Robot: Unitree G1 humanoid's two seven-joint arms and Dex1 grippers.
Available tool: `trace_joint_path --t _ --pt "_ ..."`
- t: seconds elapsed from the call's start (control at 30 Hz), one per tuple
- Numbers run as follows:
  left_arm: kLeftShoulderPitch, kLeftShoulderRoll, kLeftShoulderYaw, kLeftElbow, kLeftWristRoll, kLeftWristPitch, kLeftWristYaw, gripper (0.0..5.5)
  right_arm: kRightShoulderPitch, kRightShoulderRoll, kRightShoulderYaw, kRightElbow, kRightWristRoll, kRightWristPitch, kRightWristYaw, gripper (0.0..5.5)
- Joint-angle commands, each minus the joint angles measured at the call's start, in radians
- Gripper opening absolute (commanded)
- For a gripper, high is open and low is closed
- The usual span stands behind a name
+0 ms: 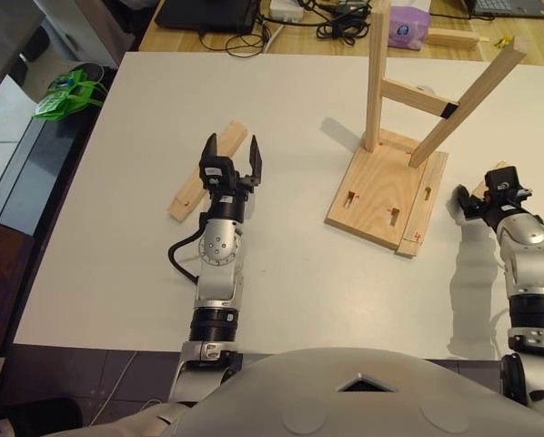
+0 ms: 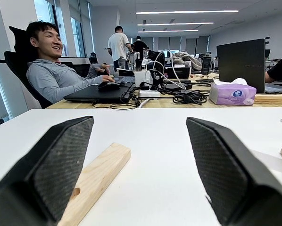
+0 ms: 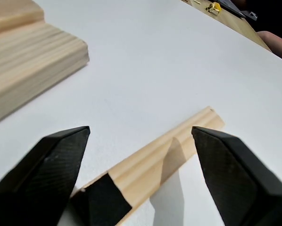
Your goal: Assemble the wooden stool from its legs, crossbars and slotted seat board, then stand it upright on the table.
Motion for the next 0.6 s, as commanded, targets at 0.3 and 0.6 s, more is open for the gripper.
trace_joint_path --t 0.3,0.6 --pt "0.029 -0.012 0.007 -0.022 0.012 0.007 0.025 3.63 0.065 -0.056 -0.092 -0.079 0.051 0.057 0.049 4.00" --pt "0.021 -0.004 0.010 -0.019 0.010 0.012 0.010 3.63 0.042 0.044 -0.191 -0.034 0.209 0.275 0.020 4.00"
